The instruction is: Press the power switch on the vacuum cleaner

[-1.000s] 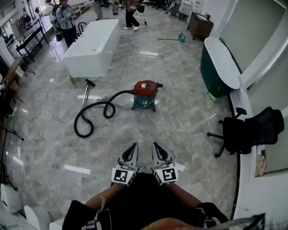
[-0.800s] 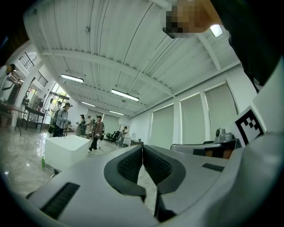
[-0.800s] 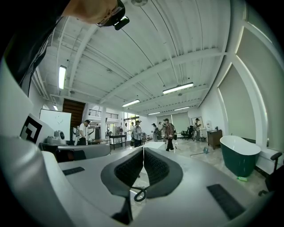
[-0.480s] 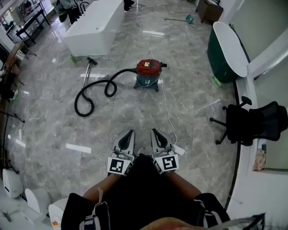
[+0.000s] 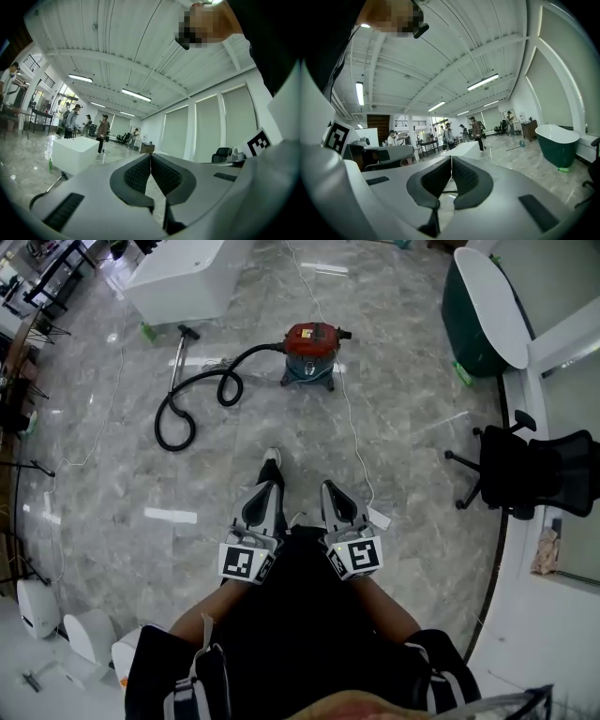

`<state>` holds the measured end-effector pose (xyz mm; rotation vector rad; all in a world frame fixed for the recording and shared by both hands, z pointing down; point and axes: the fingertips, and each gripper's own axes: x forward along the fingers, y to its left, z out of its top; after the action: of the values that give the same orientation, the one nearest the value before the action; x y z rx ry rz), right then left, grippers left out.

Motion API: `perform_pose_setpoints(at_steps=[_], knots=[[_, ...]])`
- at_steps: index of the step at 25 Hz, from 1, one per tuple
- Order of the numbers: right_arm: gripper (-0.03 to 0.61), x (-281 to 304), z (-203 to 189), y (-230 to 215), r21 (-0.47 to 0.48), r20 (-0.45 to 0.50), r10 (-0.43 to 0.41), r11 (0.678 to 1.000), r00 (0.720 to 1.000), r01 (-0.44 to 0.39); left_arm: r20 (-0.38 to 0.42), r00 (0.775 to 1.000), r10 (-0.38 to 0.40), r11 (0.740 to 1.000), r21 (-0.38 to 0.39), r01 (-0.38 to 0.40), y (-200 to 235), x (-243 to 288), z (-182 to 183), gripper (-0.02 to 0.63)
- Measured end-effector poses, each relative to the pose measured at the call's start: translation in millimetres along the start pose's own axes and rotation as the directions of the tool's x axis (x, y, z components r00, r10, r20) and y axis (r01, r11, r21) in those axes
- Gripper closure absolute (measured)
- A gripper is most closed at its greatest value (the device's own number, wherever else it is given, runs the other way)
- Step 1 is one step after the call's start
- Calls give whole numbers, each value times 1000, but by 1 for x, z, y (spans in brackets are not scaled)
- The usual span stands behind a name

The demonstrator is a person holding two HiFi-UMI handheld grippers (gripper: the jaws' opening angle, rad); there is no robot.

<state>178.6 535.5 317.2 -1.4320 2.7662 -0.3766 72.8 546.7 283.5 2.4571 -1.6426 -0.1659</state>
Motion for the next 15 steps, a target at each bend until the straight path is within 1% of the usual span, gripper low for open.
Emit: perform_pose_setpoints(at_steps=[6,9,12,15], knots=[[558,6,2,-9,-34,-34,0,999,999,-1,-9,999,-32,999,-20,32,-5,25,-3,594],[558,14,7,-21,-55,-34,-19,998,999,17,-6,999,-48,999,-21,48,-3,41,-4,594],[558,29,14,-33,-72,-27,-32,997,999,30,-16,999,-39,999,-32,38,7,57,-4,594],[558,51,19,-41,-87,-28,-27,996,999,25,9,999,-39,999,-36,39,20,78,1,594]])
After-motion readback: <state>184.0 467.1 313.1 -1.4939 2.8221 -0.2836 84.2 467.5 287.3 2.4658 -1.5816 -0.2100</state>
